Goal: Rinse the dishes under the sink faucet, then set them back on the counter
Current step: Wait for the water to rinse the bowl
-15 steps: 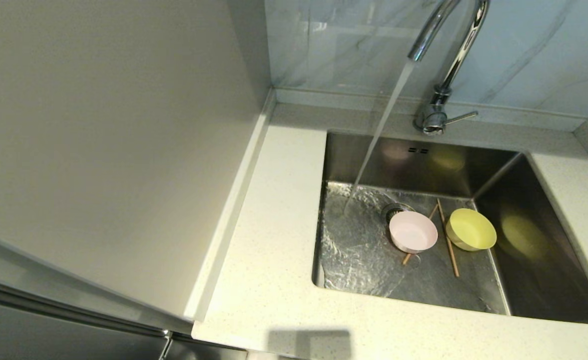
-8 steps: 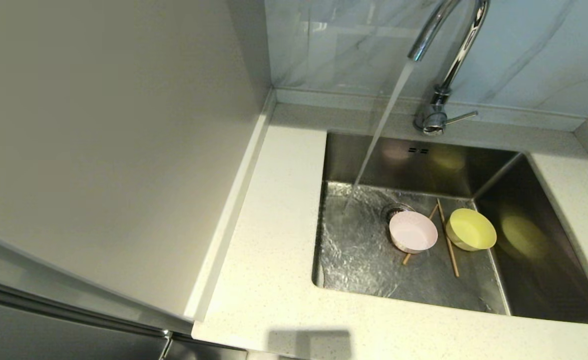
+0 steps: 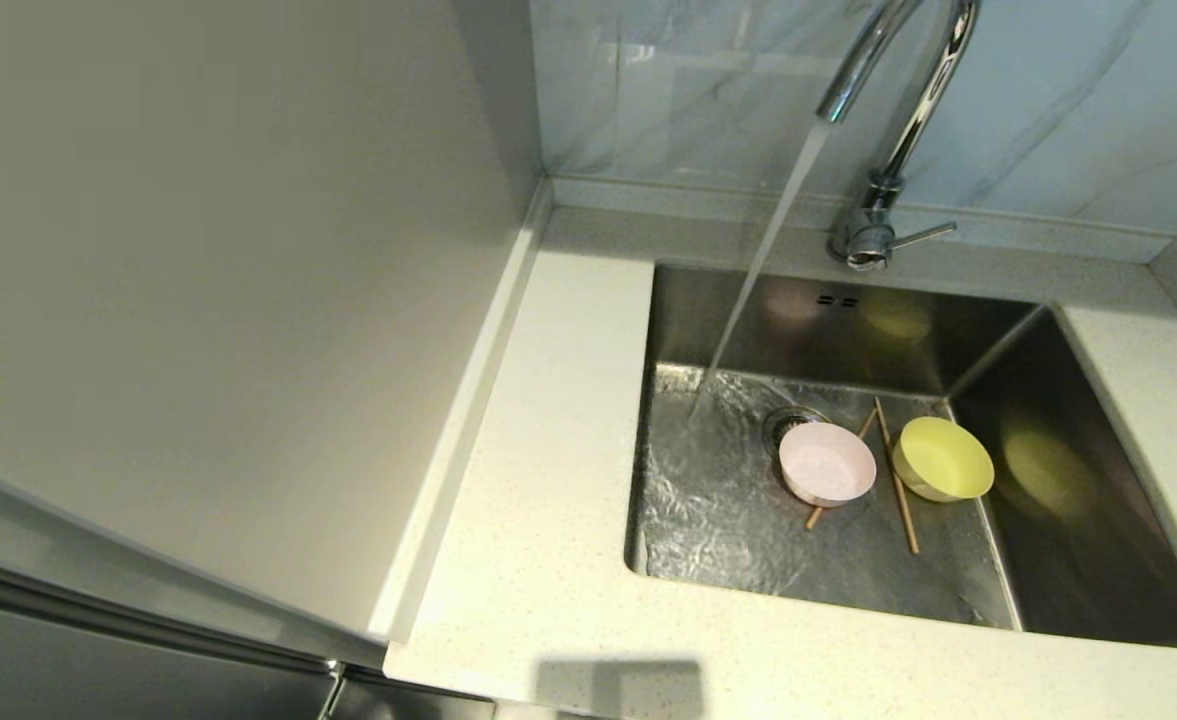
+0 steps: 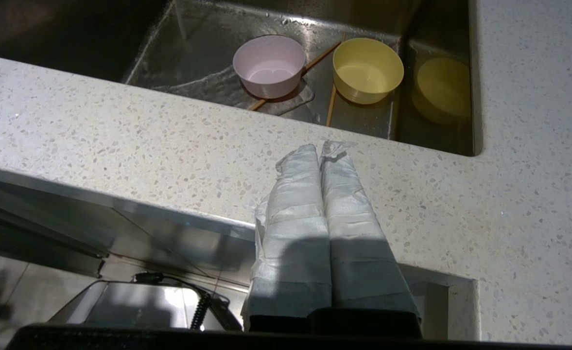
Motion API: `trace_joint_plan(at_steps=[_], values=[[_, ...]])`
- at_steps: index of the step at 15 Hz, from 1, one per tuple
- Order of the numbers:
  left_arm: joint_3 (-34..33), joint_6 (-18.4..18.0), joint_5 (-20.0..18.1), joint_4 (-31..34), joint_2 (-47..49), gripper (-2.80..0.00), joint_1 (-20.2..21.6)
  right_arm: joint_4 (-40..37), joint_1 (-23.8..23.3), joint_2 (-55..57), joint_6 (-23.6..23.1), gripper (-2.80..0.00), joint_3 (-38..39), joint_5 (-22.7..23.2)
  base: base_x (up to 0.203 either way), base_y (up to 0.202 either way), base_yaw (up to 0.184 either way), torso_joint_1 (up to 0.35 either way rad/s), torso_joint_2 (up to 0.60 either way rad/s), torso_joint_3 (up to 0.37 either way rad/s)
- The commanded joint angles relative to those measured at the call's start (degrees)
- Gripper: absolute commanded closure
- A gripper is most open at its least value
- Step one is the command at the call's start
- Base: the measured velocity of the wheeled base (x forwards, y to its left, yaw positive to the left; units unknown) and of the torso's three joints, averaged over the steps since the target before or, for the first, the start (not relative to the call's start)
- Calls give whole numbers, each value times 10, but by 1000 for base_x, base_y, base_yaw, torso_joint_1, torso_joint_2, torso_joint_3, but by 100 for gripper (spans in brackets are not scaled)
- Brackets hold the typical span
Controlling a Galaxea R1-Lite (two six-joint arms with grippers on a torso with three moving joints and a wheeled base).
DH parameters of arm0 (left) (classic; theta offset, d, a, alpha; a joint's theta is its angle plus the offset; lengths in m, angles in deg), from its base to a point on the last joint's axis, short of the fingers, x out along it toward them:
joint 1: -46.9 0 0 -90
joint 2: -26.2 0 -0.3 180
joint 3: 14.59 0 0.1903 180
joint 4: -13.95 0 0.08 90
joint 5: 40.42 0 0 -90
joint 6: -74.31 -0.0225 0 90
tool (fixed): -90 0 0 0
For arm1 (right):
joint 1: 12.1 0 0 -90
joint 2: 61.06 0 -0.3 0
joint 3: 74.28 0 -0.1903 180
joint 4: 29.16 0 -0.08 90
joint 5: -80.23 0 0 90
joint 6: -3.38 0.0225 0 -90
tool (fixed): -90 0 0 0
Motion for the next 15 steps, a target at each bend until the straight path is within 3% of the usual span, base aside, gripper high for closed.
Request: trace_joint_plan(at_steps=[1, 15], values=[[0, 0, 0, 0, -2, 0, 0, 1, 0, 1, 0, 0, 1, 0, 0, 0, 0, 0, 0, 0], [0, 0, 0, 0, -2, 0, 0, 1, 0, 1, 0, 0, 1, 0, 0, 0, 0, 0, 0, 0]])
